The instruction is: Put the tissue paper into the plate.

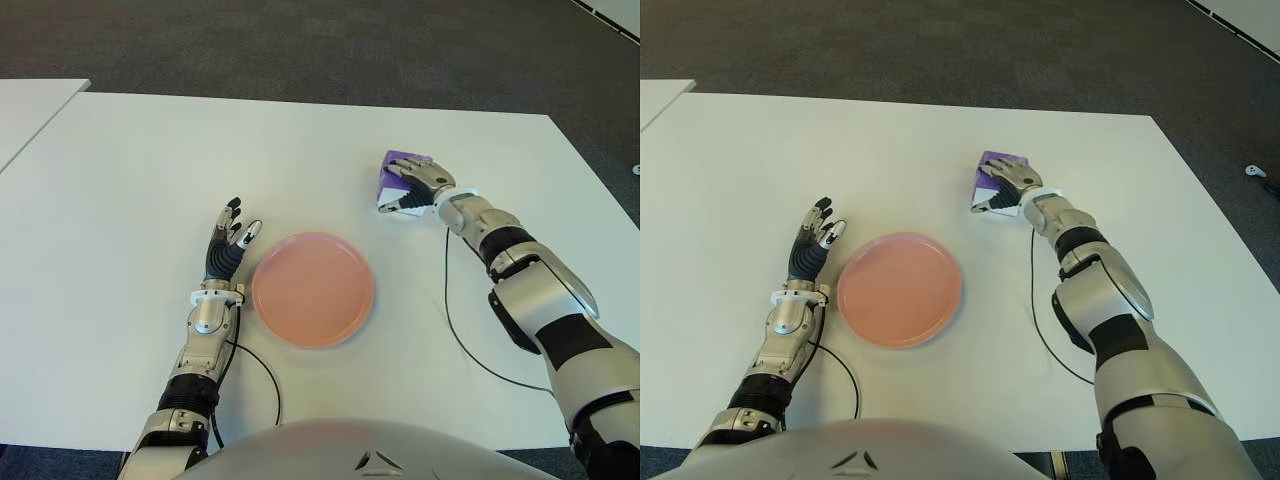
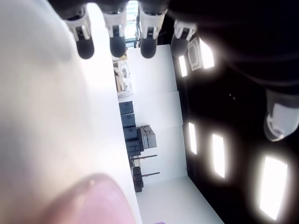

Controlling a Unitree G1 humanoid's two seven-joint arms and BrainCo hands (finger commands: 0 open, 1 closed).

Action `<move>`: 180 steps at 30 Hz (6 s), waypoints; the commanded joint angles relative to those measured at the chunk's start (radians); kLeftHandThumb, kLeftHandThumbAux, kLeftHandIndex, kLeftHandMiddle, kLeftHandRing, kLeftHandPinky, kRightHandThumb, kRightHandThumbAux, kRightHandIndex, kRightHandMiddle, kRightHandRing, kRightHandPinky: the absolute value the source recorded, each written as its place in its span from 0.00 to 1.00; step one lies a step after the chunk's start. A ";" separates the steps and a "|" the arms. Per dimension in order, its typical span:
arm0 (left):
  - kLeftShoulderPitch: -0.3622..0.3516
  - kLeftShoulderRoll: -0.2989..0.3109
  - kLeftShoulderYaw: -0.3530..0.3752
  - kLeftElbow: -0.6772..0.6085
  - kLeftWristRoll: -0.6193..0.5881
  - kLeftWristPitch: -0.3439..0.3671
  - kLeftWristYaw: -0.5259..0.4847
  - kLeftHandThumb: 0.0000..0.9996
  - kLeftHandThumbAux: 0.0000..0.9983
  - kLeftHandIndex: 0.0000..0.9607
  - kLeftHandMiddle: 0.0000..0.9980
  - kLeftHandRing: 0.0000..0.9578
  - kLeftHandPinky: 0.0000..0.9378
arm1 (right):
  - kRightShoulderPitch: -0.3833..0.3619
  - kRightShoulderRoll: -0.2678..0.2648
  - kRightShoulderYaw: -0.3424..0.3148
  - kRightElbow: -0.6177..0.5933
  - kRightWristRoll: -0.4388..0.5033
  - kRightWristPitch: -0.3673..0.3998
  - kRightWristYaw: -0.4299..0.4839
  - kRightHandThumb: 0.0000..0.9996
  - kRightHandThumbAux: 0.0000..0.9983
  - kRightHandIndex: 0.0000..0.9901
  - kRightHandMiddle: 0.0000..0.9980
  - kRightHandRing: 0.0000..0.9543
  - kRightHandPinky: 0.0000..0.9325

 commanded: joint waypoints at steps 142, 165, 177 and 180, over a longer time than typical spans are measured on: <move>0.058 0.024 -0.002 0.024 0.004 0.075 0.001 0.00 0.41 0.00 0.00 0.00 0.00 | 0.448 -0.272 -0.330 -0.816 0.058 -0.169 0.024 0.33 0.33 0.00 0.00 0.00 0.00; 0.069 0.032 0.007 0.013 -0.015 0.066 -0.017 0.00 0.42 0.00 0.00 0.00 0.00 | 0.453 -0.341 -0.272 -0.725 0.036 -0.318 0.099 0.30 0.38 0.00 0.00 0.00 0.00; 0.067 0.038 0.005 0.021 -0.012 0.056 -0.022 0.00 0.41 0.00 0.00 0.00 0.00 | 0.446 -0.374 -0.255 -0.720 0.005 -0.329 0.131 0.26 0.36 0.00 0.00 0.00 0.00; 0.066 0.040 0.006 0.024 -0.017 0.052 -0.028 0.00 0.42 0.00 0.00 0.00 0.00 | 0.447 -0.374 -0.251 -0.722 -0.007 -0.327 0.123 0.25 0.36 0.00 0.00 0.00 0.00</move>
